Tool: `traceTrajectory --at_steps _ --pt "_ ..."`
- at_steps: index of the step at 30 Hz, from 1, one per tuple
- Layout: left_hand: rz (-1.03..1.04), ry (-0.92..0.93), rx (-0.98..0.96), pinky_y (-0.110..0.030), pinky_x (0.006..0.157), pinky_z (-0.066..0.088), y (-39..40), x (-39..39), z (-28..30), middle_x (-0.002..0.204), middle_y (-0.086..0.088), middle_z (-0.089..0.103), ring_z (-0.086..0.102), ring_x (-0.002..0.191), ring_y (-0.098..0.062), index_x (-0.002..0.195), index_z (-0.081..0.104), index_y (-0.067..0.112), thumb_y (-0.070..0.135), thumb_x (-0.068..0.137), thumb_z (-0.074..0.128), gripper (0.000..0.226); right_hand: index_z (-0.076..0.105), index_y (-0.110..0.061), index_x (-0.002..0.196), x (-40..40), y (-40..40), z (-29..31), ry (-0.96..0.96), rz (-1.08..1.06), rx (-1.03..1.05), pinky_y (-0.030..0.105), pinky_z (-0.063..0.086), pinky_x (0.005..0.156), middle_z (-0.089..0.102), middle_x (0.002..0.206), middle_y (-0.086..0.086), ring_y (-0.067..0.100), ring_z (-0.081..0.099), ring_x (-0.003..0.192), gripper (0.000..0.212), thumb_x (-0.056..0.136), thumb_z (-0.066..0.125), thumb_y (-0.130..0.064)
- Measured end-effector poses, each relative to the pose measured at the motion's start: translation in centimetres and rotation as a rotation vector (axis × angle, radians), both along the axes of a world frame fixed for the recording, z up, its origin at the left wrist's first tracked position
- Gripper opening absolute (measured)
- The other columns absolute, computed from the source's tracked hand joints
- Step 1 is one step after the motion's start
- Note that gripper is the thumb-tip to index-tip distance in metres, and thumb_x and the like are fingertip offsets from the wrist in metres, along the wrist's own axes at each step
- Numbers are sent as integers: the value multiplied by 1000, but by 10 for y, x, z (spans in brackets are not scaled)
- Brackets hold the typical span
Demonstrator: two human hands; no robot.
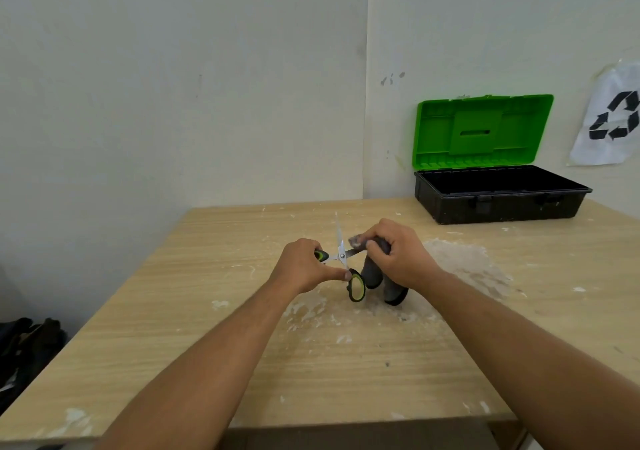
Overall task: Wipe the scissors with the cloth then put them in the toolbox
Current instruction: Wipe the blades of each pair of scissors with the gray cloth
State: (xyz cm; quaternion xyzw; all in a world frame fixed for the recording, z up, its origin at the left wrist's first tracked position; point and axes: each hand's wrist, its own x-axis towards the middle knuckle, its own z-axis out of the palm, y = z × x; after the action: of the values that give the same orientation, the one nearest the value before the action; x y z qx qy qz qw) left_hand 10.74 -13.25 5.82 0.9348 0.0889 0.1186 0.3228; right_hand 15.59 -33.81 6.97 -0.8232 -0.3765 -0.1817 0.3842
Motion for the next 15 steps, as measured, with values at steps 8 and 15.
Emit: traceTrajectory --at_steps 8,15 --pt "5 -103 85 -27 49 32 -5 -1 3 67 5 54 46 59 -11 72 59 13 69 48 86 66 75 -15 114 -7 3 -5 -35 71 -134 25 43 64 57 80 3 15 54 71 24 92 67 -12" --pt "1 -88 -1 -24 48 27 -2 1 -1 60 8 44 38 52 -10 64 49 18 69 48 87 65 78 -19 106 -8 -4 -5 -42 144 -213 24 44 63 58 79 1 10 53 70 20 90 66 -13"
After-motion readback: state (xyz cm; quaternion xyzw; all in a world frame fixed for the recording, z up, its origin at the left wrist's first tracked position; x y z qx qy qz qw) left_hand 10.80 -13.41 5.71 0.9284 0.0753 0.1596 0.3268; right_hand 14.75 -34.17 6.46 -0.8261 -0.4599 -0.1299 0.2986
